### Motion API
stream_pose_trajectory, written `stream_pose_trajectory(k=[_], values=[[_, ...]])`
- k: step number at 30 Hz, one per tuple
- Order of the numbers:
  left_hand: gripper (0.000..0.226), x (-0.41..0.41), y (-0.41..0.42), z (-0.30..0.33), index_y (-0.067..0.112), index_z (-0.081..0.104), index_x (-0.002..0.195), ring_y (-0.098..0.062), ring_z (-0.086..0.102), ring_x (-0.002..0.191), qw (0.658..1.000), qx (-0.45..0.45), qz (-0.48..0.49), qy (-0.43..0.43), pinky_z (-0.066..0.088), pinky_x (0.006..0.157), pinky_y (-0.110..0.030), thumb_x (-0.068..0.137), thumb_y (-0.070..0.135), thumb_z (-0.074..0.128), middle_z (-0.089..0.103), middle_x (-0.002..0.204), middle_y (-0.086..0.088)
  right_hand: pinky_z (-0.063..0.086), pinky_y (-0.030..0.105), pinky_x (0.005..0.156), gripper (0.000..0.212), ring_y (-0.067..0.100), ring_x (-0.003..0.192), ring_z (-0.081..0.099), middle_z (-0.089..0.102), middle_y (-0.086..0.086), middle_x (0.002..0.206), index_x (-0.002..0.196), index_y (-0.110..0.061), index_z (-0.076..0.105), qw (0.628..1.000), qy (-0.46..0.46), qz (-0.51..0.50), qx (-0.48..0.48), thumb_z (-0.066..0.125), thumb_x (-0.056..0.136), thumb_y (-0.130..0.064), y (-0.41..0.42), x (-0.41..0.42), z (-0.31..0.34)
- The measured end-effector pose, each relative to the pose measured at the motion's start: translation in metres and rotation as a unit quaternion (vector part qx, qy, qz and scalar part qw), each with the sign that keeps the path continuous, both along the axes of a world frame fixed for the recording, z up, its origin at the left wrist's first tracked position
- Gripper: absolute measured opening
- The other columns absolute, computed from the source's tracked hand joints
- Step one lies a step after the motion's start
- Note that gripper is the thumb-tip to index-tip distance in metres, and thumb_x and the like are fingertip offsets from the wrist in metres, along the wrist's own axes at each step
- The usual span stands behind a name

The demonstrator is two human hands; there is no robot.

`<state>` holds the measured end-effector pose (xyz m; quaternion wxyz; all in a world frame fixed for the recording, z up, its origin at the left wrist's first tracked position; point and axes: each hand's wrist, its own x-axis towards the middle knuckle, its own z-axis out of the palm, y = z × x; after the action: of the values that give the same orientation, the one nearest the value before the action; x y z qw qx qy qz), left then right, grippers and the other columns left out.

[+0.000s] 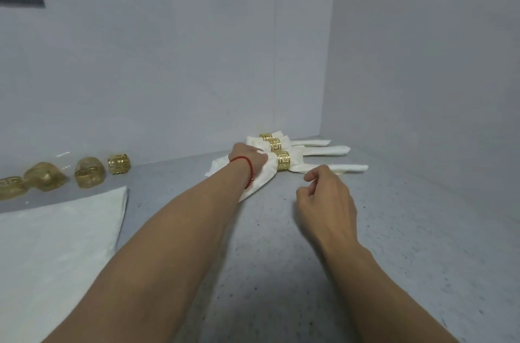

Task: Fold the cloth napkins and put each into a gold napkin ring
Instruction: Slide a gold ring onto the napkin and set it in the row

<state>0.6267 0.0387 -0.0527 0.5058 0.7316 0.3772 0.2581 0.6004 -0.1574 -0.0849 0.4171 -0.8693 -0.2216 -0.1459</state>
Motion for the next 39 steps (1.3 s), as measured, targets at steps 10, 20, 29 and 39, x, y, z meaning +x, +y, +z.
stream_pose_trajectory(k=[10,20,29,39], values=[[0.038,0.041,0.014,-0.002,0.010,0.069,0.108,-0.027,0.065,0.102,0.983,0.161,0.071,0.050,0.052,0.081,-0.030,0.076,0.028,0.081,0.068,0.112,-0.010,0.058,0.037,0.081,0.016,0.010,0.083,0.059,0.061,-0.013,0.099,0.112,-0.032,0.055,0.998,-0.010,0.033,-0.052,0.054,0.097,-0.027,0.007,0.005,-0.007],[0.032,-0.022,0.003,0.016,0.010,0.067,0.114,-0.027,0.059,0.114,0.973,0.229,0.008,0.033,0.048,0.095,-0.031,0.084,0.001,0.061,0.064,0.119,-0.009,0.052,0.029,0.069,0.009,0.006,0.077,0.057,0.061,-0.011,0.087,0.104,-0.029,0.058,0.995,-0.027,0.062,-0.073,0.055,0.095,-0.027,-0.001,0.000,-0.001],[0.026,-0.263,-0.037,0.014,0.020,0.072,0.101,-0.014,0.057,0.100,0.945,0.309,-0.063,0.090,0.045,0.088,-0.023,0.082,0.006,0.061,0.062,0.104,0.005,0.039,0.033,0.060,0.011,0.020,0.068,0.054,0.061,-0.002,0.082,0.091,-0.019,0.060,0.918,-0.270,0.184,-0.227,0.055,0.094,-0.029,0.008,-0.091,0.000],[0.022,-0.534,-0.067,0.019,0.029,0.071,0.081,-0.002,0.057,0.075,0.937,0.316,-0.028,0.143,0.041,0.067,-0.011,0.084,0.009,0.062,0.066,0.077,0.019,0.053,0.033,0.072,0.025,0.009,0.075,0.056,0.067,-0.013,0.096,0.097,-0.038,0.071,0.797,0.069,0.556,-0.226,0.083,0.077,-0.048,-0.016,-0.318,0.043]])
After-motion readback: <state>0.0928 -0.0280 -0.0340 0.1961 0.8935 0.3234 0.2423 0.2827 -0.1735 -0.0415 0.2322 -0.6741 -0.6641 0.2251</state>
